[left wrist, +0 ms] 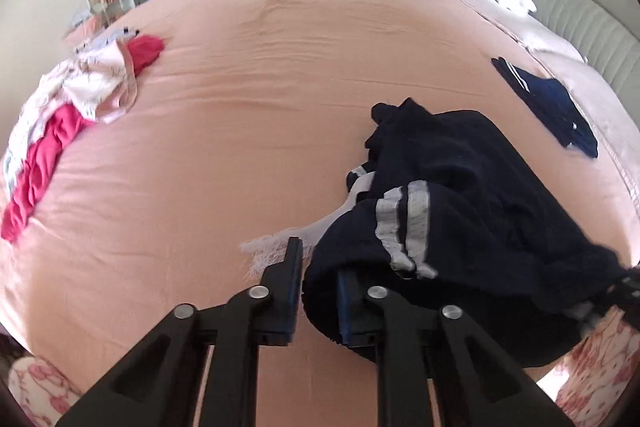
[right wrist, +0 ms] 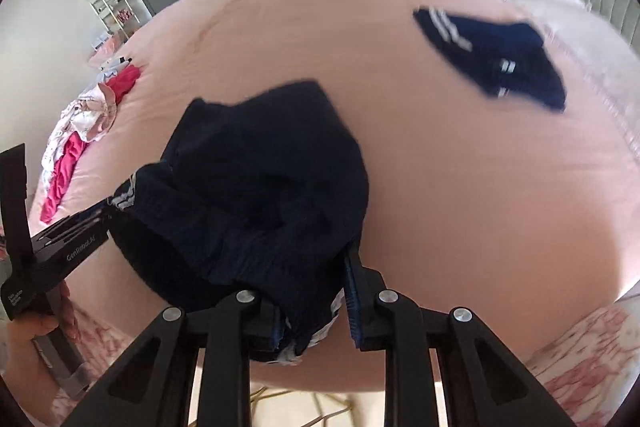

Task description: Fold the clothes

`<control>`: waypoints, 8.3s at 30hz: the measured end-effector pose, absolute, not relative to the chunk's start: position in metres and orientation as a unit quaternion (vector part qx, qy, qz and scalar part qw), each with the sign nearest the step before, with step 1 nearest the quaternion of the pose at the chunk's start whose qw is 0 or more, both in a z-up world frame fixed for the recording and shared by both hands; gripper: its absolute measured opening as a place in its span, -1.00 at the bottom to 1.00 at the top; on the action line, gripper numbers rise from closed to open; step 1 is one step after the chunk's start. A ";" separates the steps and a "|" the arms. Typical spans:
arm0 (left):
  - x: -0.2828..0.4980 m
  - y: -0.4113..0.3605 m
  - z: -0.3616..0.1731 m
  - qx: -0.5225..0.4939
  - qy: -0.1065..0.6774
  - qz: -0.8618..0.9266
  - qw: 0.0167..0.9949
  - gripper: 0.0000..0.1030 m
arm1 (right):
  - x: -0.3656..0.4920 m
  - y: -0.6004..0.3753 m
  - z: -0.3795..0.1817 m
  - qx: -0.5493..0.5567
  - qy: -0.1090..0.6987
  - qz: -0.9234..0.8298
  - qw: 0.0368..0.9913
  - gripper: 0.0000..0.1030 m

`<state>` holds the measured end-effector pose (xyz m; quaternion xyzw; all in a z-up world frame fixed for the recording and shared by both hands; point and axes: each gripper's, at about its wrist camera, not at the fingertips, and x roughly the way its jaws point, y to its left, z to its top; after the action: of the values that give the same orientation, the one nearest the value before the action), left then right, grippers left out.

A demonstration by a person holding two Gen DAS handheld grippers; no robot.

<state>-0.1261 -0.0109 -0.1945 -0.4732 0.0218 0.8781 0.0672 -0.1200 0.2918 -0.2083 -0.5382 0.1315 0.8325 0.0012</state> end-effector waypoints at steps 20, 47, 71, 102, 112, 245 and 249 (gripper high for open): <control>-0.098 -0.056 -0.021 -0.313 -0.098 0.935 0.137 -0.78 | -0.066 0.263 -0.017 -0.321 0.105 0.941 -0.031 -0.74; -0.115 -0.028 -0.056 -0.365 -0.087 0.918 0.130 -0.78 | -0.091 0.184 -0.168 -0.548 0.070 0.828 -0.100 0.17; -0.111 -0.050 -0.080 -0.391 -0.097 0.910 0.093 -0.78 | -0.133 0.245 -0.192 -0.455 -0.016 0.888 0.064 0.12; -0.207 -0.035 0.028 -0.312 0.010 0.946 0.094 -0.78 | -0.180 0.270 0.038 -0.394 0.066 0.913 -0.084 -0.98; -0.180 -0.052 -0.003 -0.338 0.003 0.935 0.105 -0.76 | -0.146 0.265 0.061 -0.338 0.063 0.935 -0.082 -0.96; -0.172 -0.019 -0.201 -0.423 0.148 0.890 0.080 -0.87 | -0.120 0.155 -0.140 -0.385 -0.075 0.920 0.004 -0.54; -0.169 -0.031 -0.149 -0.365 0.166 0.915 0.035 -0.81 | -0.110 0.149 -0.158 -0.399 -0.176 0.899 0.018 -0.49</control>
<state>-0.1685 -0.0312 -0.1495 -0.3652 0.1662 0.9153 0.0352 -0.1101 0.1494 -0.1575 -0.3995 -0.1763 0.8994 0.0177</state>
